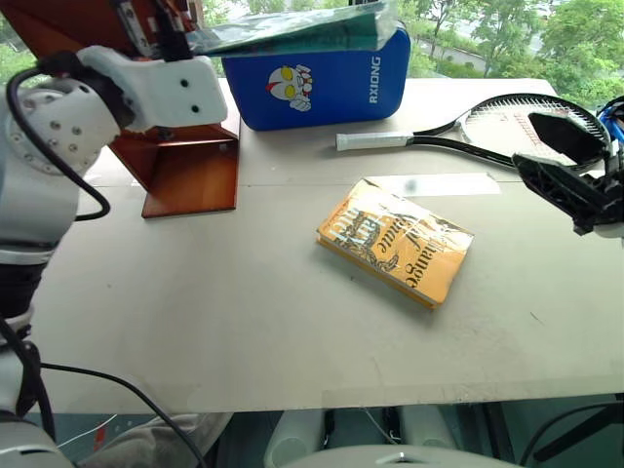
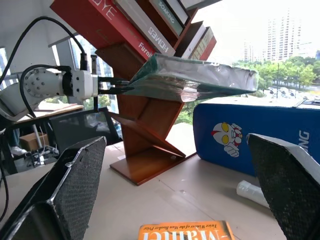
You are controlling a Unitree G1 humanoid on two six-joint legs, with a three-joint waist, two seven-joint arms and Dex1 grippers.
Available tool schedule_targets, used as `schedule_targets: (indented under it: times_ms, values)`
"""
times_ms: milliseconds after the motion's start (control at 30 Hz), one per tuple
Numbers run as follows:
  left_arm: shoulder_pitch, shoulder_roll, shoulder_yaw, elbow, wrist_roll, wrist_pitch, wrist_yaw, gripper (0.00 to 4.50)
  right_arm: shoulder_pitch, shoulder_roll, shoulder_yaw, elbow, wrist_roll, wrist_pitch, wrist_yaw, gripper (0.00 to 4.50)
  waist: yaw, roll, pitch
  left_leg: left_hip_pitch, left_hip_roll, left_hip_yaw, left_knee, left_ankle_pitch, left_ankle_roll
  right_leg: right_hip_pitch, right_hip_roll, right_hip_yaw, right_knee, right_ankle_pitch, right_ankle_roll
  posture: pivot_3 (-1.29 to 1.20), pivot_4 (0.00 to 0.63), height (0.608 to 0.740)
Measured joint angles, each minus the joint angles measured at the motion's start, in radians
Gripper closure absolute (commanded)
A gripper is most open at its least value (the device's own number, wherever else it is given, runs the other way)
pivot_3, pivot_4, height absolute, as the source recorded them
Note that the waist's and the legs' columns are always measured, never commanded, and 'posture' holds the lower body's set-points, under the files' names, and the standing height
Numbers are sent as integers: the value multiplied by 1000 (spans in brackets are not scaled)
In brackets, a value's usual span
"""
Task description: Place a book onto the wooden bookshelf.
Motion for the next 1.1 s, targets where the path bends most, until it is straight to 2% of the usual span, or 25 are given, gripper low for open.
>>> schedule_targets:
  times_ms: [133,300,433,567,667,900,1033,1067,1100]
  values:
    - [77,23,62,31,7,-29,-31,4443,-33,17,13,18,31,36,-72,0,2,-1,1,-1,0,-1,2,0,0,0,-1,0,0,0,0,0,150,740]
    - [157,83,158,57,9,-31,-77,4443,-49,18,20,48,25,39,-68,0,0,-3,3,-1,0,-1,4,0,0,-1,0,0,1,0,0,0,150,740]
    - [290,115,249,105,-3,-85,-115,4443,-52,30,26,60,12,38,-60,0,0,-3,3,-1,0,0,4,0,0,-1,-1,0,2,0,0,0,150,740]
    - [353,131,302,202,7,-142,-115,4443,-52,33,31,65,0,37,-46,0,-2,-3,3,0,1,0,4,0,0,-1,-2,0,3,0,0,0,150,740]
    - [346,134,299,232,22,-167,-100,4443,-53,39,31,65,-13,32,-47,0,-2,-3,3,-1,0,0,5,0,1,-1,-2,1,3,0,0,0,150,740]
    - [340,135,298,296,61,-180,-63,2018,-58,49,31,65,-35,15,-52,0,-2,-3,3,-1,0,0,5,0,1,-1,-1,1,3,0,0,0,150,740]
    - [347,135,304,306,62,-167,-62,276,-51,50,31,65,-49,8,-49,0,-3,-3,3,-1,0,0,5,0,1,-1,-2,1,4,0,0,0,150,740]
    - [352,135,308,305,62,-162,-62,54,-50,53,31,65,-53,6,-49,0,-3,-3,3,-1,0,0,5,0,1,-1,-2,1,4,0,0,0,150,740]
    - [361,134,315,300,62,-159,-62,54,-51,56,31,66,-54,4,-48,0,-4,-3,3,-1,0,0,5,0,1,-1,-2,1,4,0,0,0,150,740]
